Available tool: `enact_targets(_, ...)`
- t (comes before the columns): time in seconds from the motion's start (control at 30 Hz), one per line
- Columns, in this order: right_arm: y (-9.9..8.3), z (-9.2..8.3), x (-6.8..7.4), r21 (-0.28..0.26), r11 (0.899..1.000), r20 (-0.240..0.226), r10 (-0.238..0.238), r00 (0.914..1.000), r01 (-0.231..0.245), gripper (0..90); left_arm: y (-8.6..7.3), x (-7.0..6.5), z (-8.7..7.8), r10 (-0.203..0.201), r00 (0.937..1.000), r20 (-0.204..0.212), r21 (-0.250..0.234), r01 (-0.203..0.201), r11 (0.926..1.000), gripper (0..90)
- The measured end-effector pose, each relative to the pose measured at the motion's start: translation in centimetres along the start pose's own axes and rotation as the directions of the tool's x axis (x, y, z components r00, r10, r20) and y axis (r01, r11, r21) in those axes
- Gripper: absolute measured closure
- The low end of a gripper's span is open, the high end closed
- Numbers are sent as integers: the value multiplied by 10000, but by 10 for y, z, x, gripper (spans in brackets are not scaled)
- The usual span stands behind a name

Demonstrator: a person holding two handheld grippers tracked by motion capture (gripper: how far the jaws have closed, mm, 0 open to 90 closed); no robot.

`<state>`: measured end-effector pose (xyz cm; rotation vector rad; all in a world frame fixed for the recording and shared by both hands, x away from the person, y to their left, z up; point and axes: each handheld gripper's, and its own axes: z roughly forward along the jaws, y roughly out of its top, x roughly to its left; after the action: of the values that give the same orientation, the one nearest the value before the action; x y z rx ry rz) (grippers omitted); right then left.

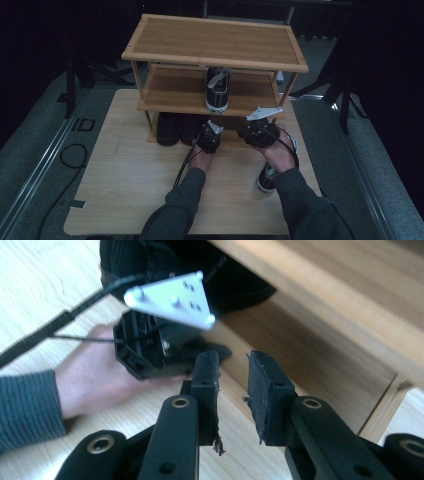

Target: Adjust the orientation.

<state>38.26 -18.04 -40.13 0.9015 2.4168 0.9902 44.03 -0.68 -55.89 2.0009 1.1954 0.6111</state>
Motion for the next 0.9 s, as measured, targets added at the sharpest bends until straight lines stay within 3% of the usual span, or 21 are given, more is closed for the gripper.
enact_targets(0.17, -8, 1, -5, 373, 9993, -112, 43, 9999, -39, 709, 0, 1, 0, -28, 10000, 48, 10, 27, 10000, 899)
enact_targets(0.4, -25, 0, -18, 993, 9939, -1, 482, 9988, -479, 707, 0, 1, 0, -60, 10000, 77, -3, 60, 10000, 899)
enact_targets(0.73, -57, -12, -39, 1676, 9806, 528, 939, 9942, -1016, 676, 0, 1, 0, -75, 9999, 97, -10, 75, 10000, 899)
enact_targets(0.9, -74, -22, -47, 1741, 9715, 871, 1475, 9852, -1608, 674, 0, 2, 0, -72, 9999, 107, -3, 72, 10000, 899)
